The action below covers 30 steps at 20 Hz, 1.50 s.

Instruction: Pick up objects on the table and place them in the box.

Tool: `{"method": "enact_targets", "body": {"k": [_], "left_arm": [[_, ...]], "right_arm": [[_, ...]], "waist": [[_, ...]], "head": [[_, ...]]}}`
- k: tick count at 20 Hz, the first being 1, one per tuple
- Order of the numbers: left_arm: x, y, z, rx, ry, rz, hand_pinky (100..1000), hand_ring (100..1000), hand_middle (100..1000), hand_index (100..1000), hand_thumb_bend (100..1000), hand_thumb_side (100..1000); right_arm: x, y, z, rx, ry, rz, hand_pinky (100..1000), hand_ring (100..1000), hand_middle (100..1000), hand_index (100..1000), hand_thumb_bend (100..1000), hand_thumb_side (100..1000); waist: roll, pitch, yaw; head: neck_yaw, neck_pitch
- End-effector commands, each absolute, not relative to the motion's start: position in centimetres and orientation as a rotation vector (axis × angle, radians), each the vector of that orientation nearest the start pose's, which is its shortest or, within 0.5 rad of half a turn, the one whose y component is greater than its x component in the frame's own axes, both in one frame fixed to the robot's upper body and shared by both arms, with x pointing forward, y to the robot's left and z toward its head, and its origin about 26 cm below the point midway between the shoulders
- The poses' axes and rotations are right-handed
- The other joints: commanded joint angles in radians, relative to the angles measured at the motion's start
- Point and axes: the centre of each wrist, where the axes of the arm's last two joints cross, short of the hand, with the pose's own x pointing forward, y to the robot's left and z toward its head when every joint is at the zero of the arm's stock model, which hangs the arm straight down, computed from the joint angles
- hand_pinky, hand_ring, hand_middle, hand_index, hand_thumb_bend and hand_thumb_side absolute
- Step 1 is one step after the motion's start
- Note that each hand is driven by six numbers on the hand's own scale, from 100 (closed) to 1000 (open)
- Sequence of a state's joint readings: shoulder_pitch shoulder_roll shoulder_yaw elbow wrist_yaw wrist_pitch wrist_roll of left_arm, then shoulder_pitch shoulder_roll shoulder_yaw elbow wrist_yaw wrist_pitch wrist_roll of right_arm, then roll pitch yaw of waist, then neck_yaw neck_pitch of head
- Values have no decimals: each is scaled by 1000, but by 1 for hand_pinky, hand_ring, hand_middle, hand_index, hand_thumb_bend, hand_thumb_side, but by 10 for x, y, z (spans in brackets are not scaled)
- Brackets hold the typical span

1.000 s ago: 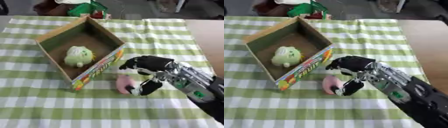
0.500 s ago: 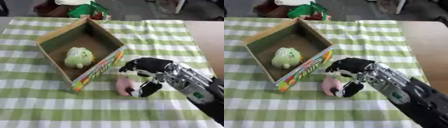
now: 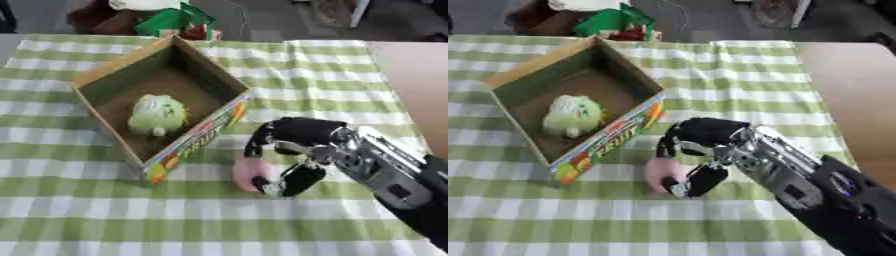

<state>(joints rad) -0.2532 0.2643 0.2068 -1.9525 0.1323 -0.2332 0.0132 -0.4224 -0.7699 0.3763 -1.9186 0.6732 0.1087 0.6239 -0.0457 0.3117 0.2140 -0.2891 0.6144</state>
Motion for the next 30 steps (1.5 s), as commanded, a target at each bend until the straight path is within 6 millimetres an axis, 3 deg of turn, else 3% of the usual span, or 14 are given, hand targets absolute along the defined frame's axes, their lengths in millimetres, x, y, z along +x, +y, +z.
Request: {"method": "enact_targets", "body": {"k": [1, 6, 7, 16, 21, 22, 23, 30], "left_arm": [[296, 312, 193, 182, -2486, -90, 538, 616, 665, 750, 100, 879], [296, 311, 194, 180, -2488, -88, 538, 616, 665, 750, 100, 878], [296, 311, 194, 180, -2488, -88, 538, 616, 665, 750, 100, 878], [296, 311, 194, 180, -2488, -85, 538, 617, 665, 750, 100, 875], [296, 311, 194, 183, -2488, -83, 538, 617, 666, 750, 100, 876], [296, 312, 194, 184, -2488, -83, 538, 617, 666, 750, 100, 876], [295, 312, 194, 185, -2487, -83, 538, 617, 666, 750, 100, 876], [295, 312, 193, 189, -2483, -84, 538, 617, 666, 749, 100, 876]], "right_arm": [[308, -252, 210, -717, -1336, 1800, 787, 836, 523, 752, 100, 388], [310, -254, 210, -650, -1335, 1769, 769, 781, 462, 707, 100, 194], [309, -254, 211, -646, -1341, 1760, 761, 767, 446, 687, 100, 100], [306, -253, 218, -676, -1437, 1646, 712, 651, 353, 580, 100, 107], [299, -250, 237, -748, -1553, 1567, 685, 590, 290, 512, 100, 156], [300, -251, 241, -771, -1579, 1554, 683, 583, 287, 501, 100, 431], [300, -251, 246, -795, -1605, 1544, 680, 576, 274, 490, 100, 167], [301, -253, 274, -936, -1783, 1489, 673, 562, 261, 478, 100, 204]], "waist": [[3, -15, 2], [3, -15, 2], [3, -15, 2], [2, -19, 1], [3, -21, -3], [3, -22, -4], [3, -22, -5], [4, -24, -6]], "head": [[-3, -11], [-3, -12], [-3, -12], [-6, -14], [-5, -12], [-6, -11], [-6, -9], [-3, -1]]}}
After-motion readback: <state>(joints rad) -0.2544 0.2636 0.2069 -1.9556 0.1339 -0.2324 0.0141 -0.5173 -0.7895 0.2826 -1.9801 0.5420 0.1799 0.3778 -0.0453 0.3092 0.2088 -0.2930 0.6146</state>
